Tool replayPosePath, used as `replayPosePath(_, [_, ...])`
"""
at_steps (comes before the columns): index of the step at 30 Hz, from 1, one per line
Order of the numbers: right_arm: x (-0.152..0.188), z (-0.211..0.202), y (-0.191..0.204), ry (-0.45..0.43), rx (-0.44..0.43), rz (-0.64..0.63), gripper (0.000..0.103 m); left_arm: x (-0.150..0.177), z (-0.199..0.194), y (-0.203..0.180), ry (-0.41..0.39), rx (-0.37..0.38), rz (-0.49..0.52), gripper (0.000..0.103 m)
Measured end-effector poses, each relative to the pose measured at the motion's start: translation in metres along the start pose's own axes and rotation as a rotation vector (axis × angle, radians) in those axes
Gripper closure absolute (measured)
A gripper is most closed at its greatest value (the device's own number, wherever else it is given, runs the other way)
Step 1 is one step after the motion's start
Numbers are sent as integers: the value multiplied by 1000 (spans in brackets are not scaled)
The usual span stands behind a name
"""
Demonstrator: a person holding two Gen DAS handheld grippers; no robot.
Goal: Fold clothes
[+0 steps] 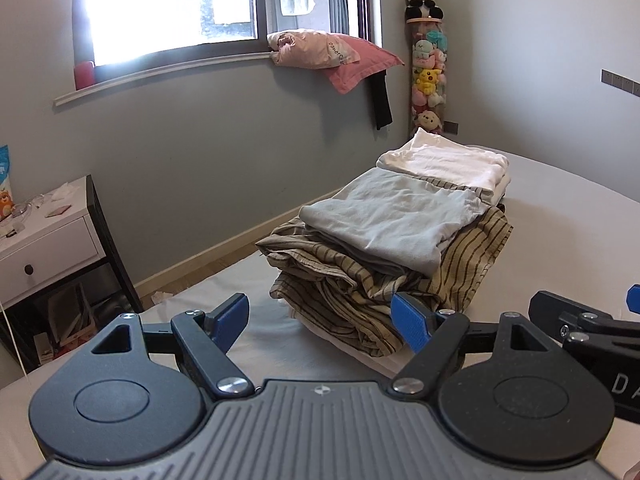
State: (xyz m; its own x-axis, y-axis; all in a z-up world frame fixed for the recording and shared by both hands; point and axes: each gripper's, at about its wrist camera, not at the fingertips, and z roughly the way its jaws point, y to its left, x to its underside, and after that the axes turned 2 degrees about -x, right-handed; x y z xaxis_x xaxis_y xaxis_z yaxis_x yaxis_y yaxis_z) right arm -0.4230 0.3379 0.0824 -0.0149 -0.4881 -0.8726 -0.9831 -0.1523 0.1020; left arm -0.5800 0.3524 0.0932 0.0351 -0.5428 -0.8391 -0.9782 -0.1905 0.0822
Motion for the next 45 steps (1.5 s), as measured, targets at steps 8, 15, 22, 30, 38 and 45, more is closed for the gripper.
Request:
replayPosePath(8, [1, -6, -2, -16, 12, 12, 4, -2, -4, -2, 1, -6, 8, 11])
replayPosePath(15, [3, -9, -1, -20, 17, 12, 4, 0, -6, -1, 2, -5, 9, 11])
replayPosePath(22, [5, -9, 0, -17, 19, 19, 4, 0, -6, 0, 4, -7, 13, 11])
replayPosePath(30, [5, -9, 1, -18, 19, 24, 4, 0, -6, 1, 3, -9, 17, 11])
replayPosePath(38, [6, -6, 0, -2, 10, 45, 4, 0, -3, 2, 10, -7, 19, 11])
replayPosePath(45, [7, -5, 0, -5, 15, 45, 4, 0, -3, 0, 12, -5, 21, 11])
